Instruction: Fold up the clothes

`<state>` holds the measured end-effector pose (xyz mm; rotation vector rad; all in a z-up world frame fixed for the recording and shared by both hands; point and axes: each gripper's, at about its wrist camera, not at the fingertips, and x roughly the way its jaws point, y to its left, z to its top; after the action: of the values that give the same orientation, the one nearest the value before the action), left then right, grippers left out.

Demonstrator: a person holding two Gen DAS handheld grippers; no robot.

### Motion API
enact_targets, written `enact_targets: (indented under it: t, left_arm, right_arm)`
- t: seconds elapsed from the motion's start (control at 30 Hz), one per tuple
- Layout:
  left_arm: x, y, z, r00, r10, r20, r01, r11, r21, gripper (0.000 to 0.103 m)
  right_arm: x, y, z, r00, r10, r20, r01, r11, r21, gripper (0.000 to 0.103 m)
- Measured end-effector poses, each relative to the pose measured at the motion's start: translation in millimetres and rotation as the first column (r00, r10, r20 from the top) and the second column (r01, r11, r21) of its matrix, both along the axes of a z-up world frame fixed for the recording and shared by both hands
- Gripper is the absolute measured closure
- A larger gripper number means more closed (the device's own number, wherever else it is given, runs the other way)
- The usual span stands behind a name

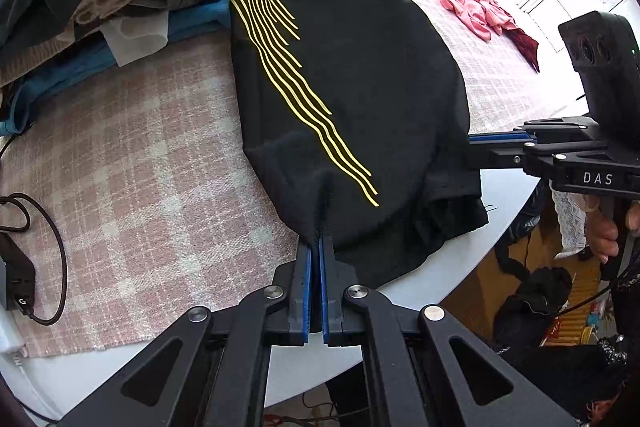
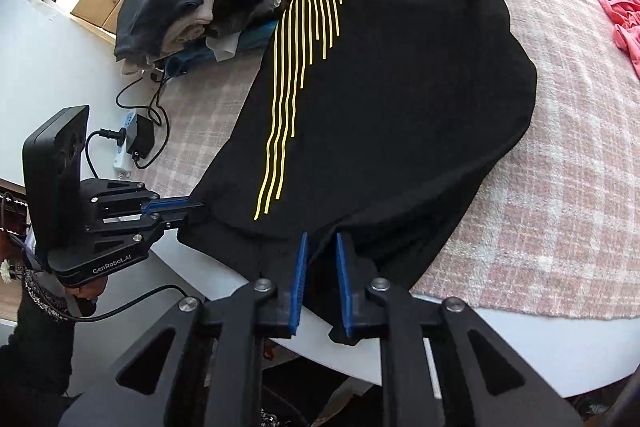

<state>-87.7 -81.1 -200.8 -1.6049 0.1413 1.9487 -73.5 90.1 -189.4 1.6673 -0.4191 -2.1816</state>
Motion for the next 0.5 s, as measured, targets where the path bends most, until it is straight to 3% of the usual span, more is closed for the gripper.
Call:
enact_targets:
  t: [0.1,0.3,0.4,0.5]
  left_arm:
    - [-0.3,-0.9,0.1,1.0,-0.003,0.0,0.003,1.0,0.006,0.1]
    - [0.8,2.2,-1.4,1.0,-0.022,0.0,0.022,1.0,0.003,0.1]
    - [2.6,4.2,-0.9,0.999,-0.033,-0.003,0.033,0.999,-0.004,0.1]
    - [3.8,4.1,-0.6,0.999,-0.039,-0.006,0.039,0.999,-0.011,0.1]
  right_arm:
    - [39.6,37.6,1.8,0.983,-0.176,-0.046,0.175,0.984,-0.013,0.076]
    - [54.2,32.3,-30.9,0.983,-0.175,0.048,0.172,0.984,0.047,0.076]
    - [43.6,17.1,-38.7,0.987,-0.15,0.053,0.146,0.987,0.072,0.069]
    - [43.2,14.0,-41.8,0.992,-0.122,0.035,0.115,0.981,0.157,0.075]
